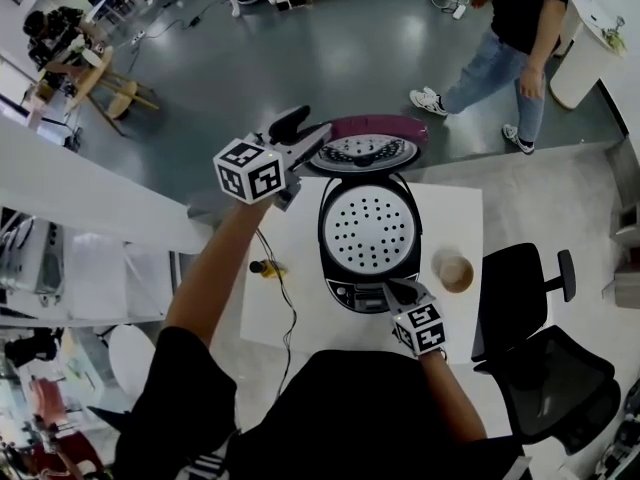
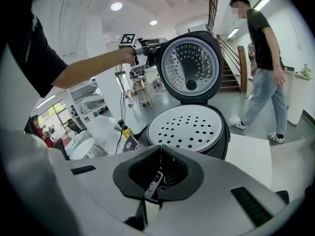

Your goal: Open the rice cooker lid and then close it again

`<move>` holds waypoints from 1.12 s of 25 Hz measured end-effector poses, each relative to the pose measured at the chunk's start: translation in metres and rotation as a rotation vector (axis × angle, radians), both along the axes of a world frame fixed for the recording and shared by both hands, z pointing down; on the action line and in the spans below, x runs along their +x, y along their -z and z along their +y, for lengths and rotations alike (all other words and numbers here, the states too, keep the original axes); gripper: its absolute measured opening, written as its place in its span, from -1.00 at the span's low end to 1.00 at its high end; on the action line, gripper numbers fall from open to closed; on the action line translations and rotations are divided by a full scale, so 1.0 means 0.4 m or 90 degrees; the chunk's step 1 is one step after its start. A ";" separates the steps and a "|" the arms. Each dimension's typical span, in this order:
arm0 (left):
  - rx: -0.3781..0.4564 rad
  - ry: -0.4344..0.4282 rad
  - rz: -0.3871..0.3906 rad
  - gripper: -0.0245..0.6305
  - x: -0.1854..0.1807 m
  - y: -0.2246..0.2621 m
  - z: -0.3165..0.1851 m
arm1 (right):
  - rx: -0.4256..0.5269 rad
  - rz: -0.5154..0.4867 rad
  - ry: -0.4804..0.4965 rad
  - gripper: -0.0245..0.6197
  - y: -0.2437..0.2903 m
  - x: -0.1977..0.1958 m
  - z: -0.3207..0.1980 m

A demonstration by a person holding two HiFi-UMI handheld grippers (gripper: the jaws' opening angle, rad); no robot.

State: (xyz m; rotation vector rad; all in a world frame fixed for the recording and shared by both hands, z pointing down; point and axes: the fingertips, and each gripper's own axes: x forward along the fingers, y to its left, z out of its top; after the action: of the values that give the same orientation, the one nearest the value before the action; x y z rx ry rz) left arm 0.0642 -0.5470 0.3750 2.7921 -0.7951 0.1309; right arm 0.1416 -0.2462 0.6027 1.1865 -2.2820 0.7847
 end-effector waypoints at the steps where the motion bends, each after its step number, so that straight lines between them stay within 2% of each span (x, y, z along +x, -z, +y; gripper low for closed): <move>1: 0.001 0.001 -0.001 -0.16 0.001 0.000 0.001 | -0.001 0.000 0.000 -0.92 0.000 0.002 0.002; 7: 0.013 0.006 -0.017 -0.17 0.001 0.005 0.004 | 0.006 0.003 0.000 -0.92 0.012 0.000 0.010; 17: 0.085 -0.010 -0.093 -0.34 0.018 0.010 0.038 | 0.010 -0.006 -0.019 -0.92 0.022 0.004 0.036; 21: 0.084 -0.014 -0.103 -0.35 0.018 0.008 0.055 | 0.011 -0.012 -0.031 -0.92 0.029 0.006 0.051; 28: 0.085 -0.036 -0.123 -0.35 0.018 0.001 0.094 | 0.004 -0.064 -0.060 -0.92 0.046 -0.005 0.066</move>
State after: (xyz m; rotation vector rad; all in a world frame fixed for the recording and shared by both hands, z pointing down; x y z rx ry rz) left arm 0.0716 -0.5095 0.3745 2.9631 -0.7938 0.3748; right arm 0.1398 -0.2197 0.5841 1.2918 -2.3251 0.8914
